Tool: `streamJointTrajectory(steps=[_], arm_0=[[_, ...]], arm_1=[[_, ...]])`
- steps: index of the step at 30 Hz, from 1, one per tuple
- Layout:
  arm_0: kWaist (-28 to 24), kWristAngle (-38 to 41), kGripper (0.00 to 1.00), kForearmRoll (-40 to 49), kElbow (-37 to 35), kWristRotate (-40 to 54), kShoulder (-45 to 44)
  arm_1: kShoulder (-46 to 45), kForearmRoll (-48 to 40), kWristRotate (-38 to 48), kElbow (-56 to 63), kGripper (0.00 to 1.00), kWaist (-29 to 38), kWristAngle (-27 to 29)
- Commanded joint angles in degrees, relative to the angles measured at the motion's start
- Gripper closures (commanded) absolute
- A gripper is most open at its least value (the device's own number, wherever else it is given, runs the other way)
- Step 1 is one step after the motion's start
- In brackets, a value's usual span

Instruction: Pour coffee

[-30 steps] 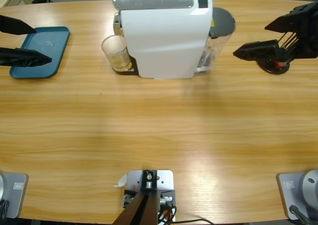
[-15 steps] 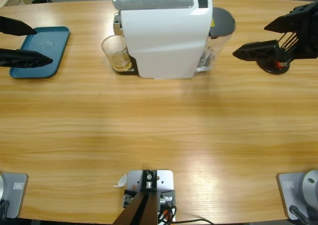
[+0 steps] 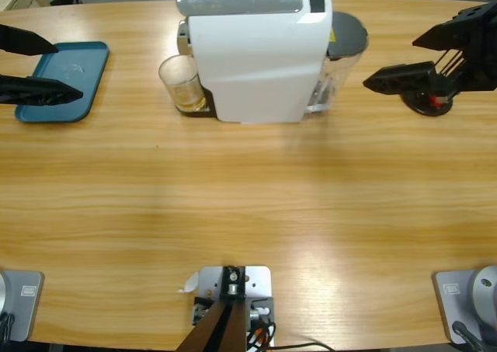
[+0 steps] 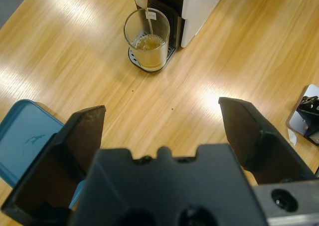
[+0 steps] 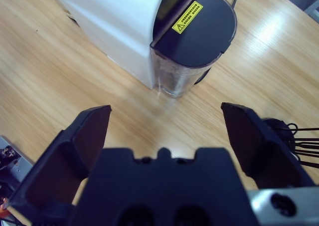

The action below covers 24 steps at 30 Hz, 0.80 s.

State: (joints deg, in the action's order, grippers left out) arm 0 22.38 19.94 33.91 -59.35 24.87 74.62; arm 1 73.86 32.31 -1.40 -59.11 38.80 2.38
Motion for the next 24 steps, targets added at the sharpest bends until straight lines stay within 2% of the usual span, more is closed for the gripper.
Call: streamJointTrajectory(steps=[1, 24], arm_0=[[-0.7, 0.3, 0.0, -0.7, 1.0, 0.7, 1.0], [-0.6, 0.8, 0.0, -0.7, 2.9, 0.3, 0.9]], arm_1=[[-1.0, -0.7, -0.4, 0.9, 0.0, 1.0, -0.7], [-2.0, 0.1, -0.2, 1.0, 0.0, 1.2, -0.4]])
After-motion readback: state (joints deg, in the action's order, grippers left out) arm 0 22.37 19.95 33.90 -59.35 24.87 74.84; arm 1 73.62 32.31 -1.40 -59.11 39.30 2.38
